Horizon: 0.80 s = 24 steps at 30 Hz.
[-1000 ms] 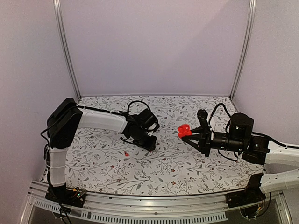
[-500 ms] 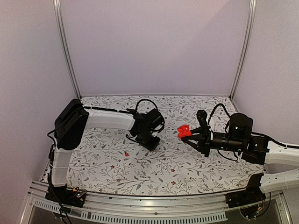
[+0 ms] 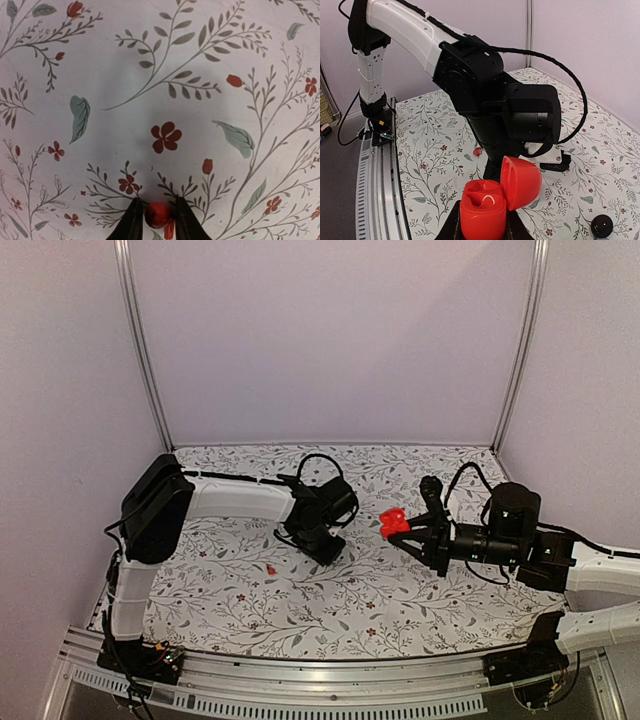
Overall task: Insert the wireless bluetooth earbuds into the charging case
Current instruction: Pick up the right earbud from the center of the board.
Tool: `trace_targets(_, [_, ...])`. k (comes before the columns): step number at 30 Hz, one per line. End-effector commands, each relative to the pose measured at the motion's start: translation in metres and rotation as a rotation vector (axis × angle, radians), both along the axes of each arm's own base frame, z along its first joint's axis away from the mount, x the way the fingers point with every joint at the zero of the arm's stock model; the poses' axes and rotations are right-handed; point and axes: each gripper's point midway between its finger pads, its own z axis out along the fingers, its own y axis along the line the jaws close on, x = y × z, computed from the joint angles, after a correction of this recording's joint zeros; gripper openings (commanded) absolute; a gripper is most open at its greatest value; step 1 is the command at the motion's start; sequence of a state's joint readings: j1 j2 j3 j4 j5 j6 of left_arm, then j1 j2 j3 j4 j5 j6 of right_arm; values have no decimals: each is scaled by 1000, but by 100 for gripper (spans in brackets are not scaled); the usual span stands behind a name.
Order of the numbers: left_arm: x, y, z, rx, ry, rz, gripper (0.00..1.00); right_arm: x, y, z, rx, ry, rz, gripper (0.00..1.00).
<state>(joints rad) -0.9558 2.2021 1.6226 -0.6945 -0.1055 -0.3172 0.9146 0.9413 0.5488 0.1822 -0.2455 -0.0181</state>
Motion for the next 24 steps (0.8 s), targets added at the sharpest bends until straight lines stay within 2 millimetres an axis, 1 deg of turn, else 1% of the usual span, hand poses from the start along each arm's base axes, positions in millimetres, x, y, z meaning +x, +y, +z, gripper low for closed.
trace_targets(1, [-21, 15, -25, 114, 64, -28, 21, 4, 1, 14, 23, -23, -7, 0])
trace_targets(3, [-18, 15, -23, 114, 50, -26, 19, 4, 1, 14, 22, -23, -7, 0])
trace_targets(8, [-8, 14, -8, 84, -3, -3, 15, 4, 1, 16, 26, -23, -6, 0])
trace_targets(13, [1, 15, 14, 2, -58, 33, 12, 4, 2, 17, 29, -23, -5, 0])
trace_targets(20, [12, 13, 52, -153, -147, 61, 11, 4, 3, 18, 31, -21, 0, 0])
trace_targets(24, [18, 19, 86, -269, -219, 99, 10, 6, 5, 19, 38, -16, -4, 0])
